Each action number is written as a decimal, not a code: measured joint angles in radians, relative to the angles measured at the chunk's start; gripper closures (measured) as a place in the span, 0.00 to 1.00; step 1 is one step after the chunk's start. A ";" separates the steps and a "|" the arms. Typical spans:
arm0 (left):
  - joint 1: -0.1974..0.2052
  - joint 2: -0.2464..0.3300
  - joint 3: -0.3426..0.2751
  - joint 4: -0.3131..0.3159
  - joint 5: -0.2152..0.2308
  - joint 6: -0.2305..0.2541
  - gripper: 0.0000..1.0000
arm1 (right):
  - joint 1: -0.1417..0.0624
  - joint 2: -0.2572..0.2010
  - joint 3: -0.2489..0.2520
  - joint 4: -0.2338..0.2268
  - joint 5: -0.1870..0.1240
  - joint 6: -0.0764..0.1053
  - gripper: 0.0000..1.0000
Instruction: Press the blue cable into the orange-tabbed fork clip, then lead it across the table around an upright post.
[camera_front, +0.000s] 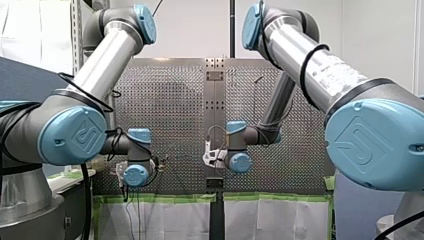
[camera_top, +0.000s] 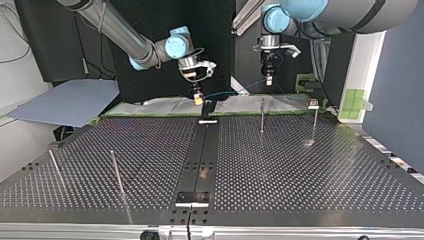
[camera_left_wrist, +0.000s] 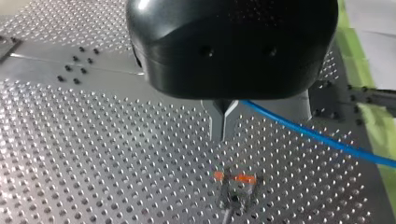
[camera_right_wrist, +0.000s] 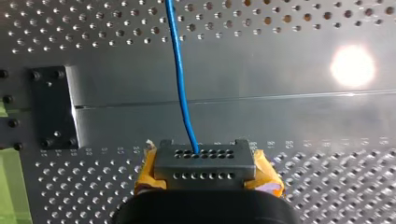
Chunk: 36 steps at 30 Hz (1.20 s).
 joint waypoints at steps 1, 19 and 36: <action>0.010 -0.010 0.009 -0.002 0.010 -0.004 1.00 | 0.000 0.007 -0.007 0.001 0.000 0.000 0.98; 0.143 -0.166 0.166 -0.092 0.165 -0.063 1.00 | -0.004 0.151 -0.145 0.081 -0.003 -0.012 0.98; 0.155 -0.188 0.200 -0.042 0.140 -0.047 1.00 | -0.010 0.246 -0.205 0.129 -0.006 -0.056 0.98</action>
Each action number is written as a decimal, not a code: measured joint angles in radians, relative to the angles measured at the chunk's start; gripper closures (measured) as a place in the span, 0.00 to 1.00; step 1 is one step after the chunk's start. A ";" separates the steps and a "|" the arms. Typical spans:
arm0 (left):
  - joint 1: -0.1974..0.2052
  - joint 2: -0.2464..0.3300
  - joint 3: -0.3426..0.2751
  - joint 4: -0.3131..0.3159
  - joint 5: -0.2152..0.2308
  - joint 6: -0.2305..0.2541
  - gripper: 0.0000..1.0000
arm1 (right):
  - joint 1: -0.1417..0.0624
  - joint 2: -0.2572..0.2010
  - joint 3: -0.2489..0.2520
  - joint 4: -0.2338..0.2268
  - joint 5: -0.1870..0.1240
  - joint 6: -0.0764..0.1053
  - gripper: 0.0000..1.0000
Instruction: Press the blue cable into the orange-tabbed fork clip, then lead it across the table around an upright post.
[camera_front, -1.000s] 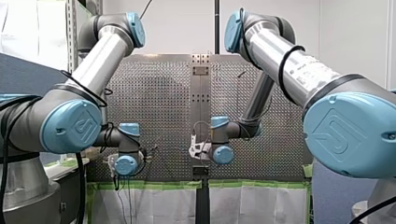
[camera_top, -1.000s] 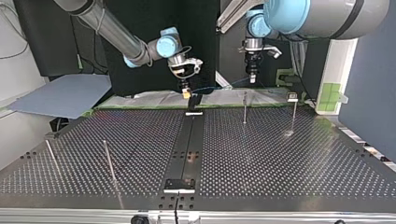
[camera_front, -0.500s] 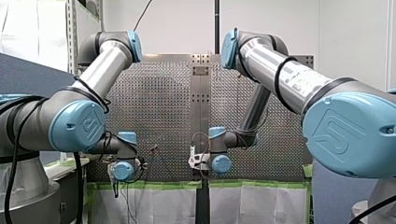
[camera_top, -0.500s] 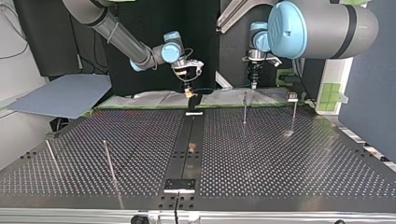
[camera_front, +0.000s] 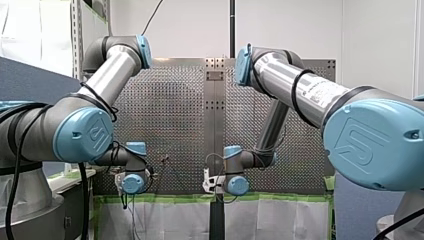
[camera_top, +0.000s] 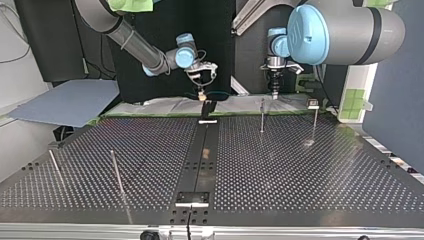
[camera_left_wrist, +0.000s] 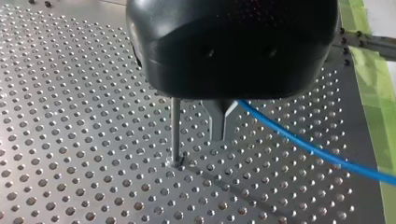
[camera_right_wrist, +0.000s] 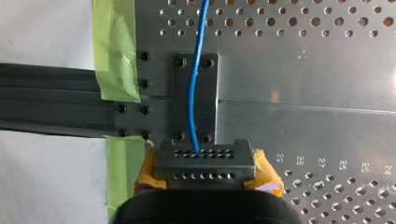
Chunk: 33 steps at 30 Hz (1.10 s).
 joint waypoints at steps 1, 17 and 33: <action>0.000 0.000 0.000 -0.005 -0.002 0.009 1.00 | -0.001 0.000 -0.007 0.008 0.000 -0.002 0.98; -0.005 0.000 0.000 -0.092 -0.011 0.096 1.00 | -0.010 -0.003 -0.057 0.090 0.003 -0.016 0.98; -0.009 0.046 0.000 -0.110 -0.002 0.108 1.00 | -0.036 -0.055 -0.060 0.098 0.001 -0.027 0.98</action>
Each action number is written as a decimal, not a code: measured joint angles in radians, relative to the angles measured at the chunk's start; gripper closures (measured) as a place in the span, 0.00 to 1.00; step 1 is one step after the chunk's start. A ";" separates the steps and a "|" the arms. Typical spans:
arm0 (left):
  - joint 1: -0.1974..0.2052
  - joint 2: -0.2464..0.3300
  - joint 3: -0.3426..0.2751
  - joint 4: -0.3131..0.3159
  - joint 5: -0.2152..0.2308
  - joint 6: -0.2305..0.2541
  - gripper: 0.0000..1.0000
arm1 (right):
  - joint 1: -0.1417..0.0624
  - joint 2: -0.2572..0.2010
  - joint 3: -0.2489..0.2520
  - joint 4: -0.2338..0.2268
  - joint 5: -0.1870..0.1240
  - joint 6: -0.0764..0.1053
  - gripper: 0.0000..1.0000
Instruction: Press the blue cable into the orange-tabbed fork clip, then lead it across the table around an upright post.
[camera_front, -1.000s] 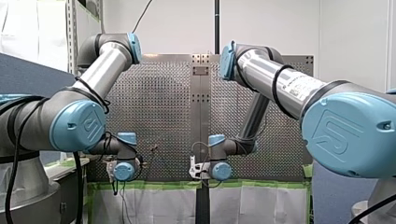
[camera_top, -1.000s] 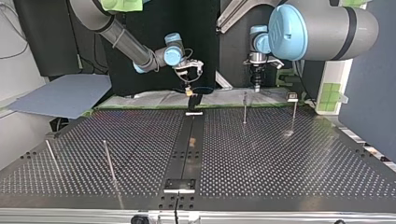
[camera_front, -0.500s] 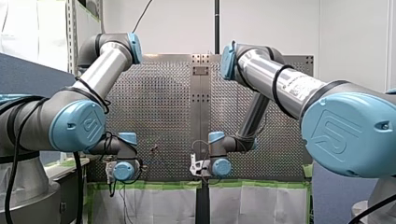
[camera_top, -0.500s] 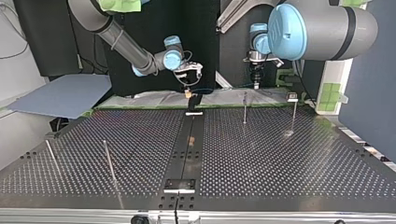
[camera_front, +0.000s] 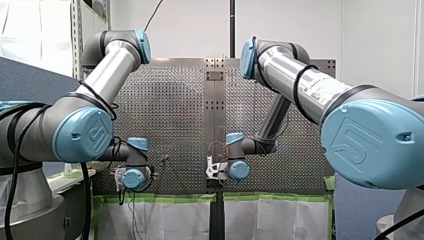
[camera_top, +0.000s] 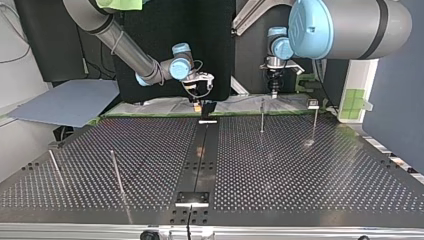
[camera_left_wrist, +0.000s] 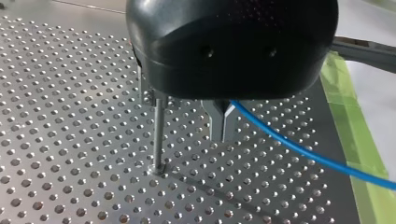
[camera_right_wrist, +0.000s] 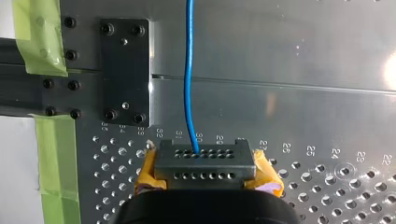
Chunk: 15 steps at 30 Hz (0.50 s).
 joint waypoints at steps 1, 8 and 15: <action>0.001 0.002 0.000 -0.001 0.001 -0.003 1.00 | 0.000 0.000 0.000 0.001 0.000 0.000 0.98; 0.004 0.005 0.000 0.001 0.011 -0.016 1.00 | -0.003 -0.001 -0.002 0.003 0.000 0.001 0.98; 0.007 0.005 0.000 0.022 0.037 -0.043 1.00 | -0.007 -0.001 -0.010 0.004 -0.001 0.001 0.98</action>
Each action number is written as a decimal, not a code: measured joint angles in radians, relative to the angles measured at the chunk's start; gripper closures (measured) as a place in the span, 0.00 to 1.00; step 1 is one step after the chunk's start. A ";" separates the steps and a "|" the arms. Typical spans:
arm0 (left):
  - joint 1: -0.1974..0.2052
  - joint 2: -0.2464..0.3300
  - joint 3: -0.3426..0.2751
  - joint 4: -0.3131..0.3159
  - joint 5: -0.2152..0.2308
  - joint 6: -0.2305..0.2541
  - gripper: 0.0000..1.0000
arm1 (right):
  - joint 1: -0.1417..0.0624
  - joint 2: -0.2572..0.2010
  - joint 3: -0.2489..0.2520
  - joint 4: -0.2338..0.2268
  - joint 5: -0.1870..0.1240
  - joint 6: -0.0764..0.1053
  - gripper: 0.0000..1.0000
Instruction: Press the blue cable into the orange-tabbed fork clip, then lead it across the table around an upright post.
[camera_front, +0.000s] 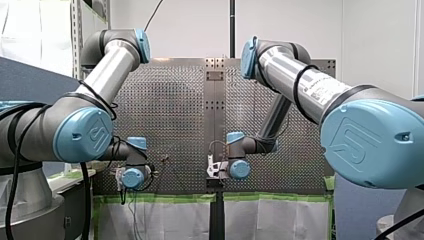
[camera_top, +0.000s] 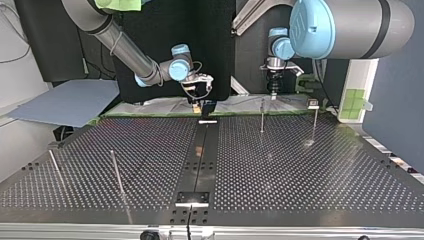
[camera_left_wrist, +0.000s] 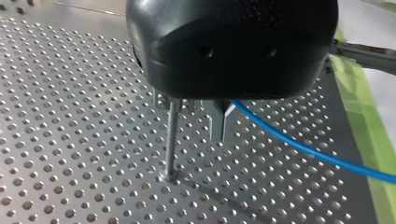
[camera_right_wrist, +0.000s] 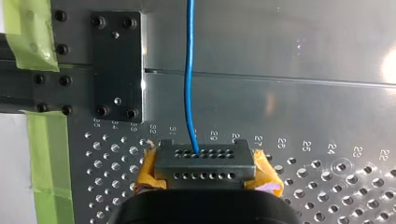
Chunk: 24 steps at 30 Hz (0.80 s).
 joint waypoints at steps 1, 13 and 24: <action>0.000 0.000 0.000 0.008 0.004 -0.007 1.00 | 0.000 0.000 -0.001 0.000 0.000 0.000 0.98; 0.005 0.000 0.000 0.054 0.033 -0.069 1.00 | -0.007 0.000 -0.010 0.000 -0.002 0.000 0.98; 0.009 0.000 0.000 -0.007 0.031 -0.072 1.00 | -0.033 0.000 -0.011 0.000 -0.002 0.000 0.98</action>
